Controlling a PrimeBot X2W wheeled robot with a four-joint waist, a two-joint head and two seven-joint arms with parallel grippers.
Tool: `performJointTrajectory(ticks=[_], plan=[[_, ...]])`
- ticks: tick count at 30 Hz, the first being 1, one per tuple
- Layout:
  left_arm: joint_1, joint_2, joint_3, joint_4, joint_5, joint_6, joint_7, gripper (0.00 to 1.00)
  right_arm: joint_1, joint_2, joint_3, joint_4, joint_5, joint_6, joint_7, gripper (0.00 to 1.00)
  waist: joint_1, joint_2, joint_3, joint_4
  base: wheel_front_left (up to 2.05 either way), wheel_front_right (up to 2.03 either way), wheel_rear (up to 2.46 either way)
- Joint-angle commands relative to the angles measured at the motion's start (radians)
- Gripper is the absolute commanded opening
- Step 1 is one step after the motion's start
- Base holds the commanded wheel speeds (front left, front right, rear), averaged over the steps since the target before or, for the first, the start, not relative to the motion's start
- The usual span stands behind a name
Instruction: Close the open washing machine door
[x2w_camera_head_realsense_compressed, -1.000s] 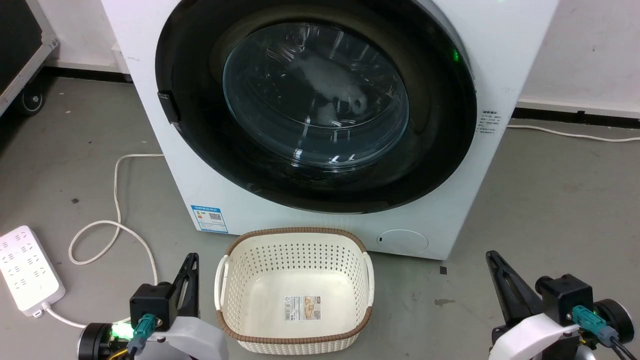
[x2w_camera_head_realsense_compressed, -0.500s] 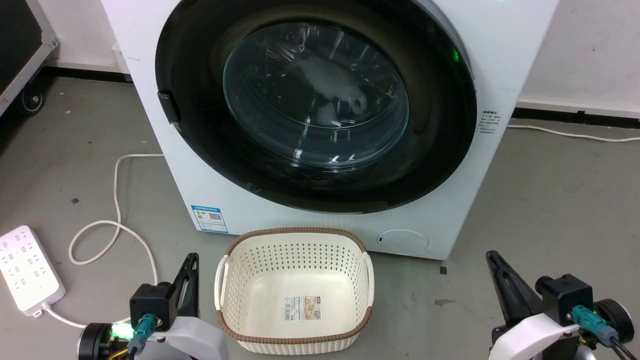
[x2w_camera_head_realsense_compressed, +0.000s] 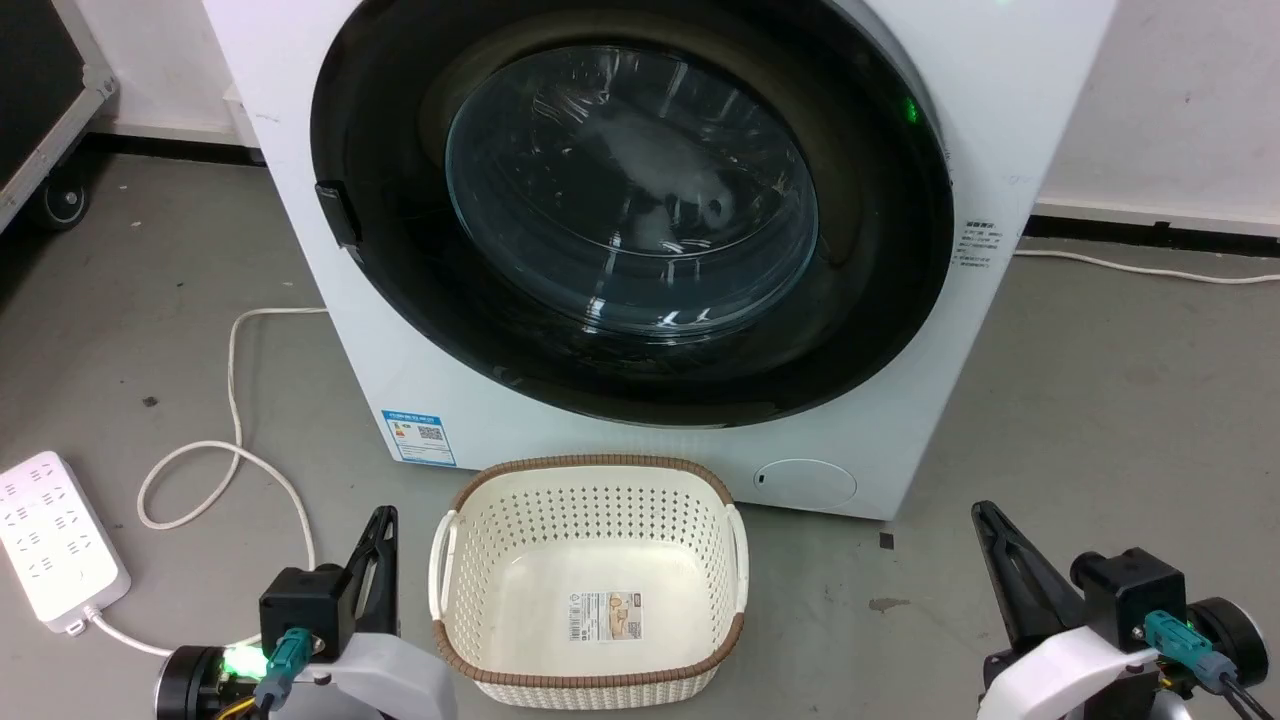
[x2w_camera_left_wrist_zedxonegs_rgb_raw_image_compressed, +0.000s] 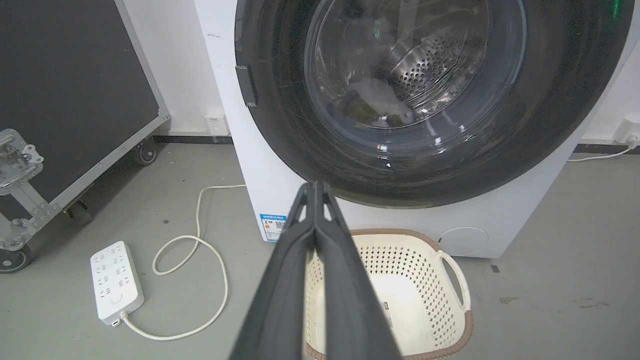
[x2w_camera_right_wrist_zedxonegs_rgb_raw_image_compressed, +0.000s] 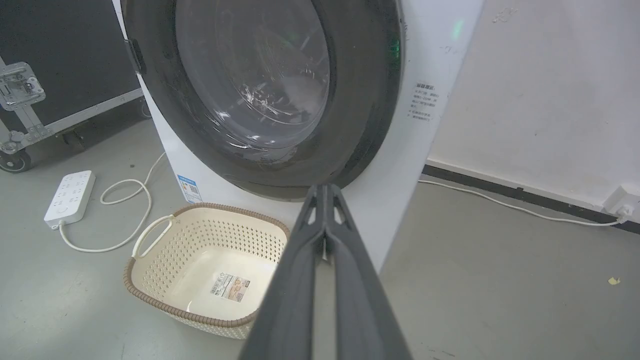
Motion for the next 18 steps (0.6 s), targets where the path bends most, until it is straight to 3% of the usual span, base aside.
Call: performJointTrajectory(ticks=[1,18], plan=[[-0.015,0.0,0.002,-0.004,0.003,0.003,0.0,0.0,-0.012,0.005,0.0,-0.005,-0.005,-0.001,0.0,0.0,0.0,0.0,0.0,0.0,0.0,0.0,0.0],[-0.015,0.0,0.002,-0.004,0.003,0.003,0.0,0.0,-0.012,0.005,0.0,-0.005,-0.005,-0.001,0.0,0.0,0.0,0.0,0.0,0.0,0.0,0.0,0.0]])
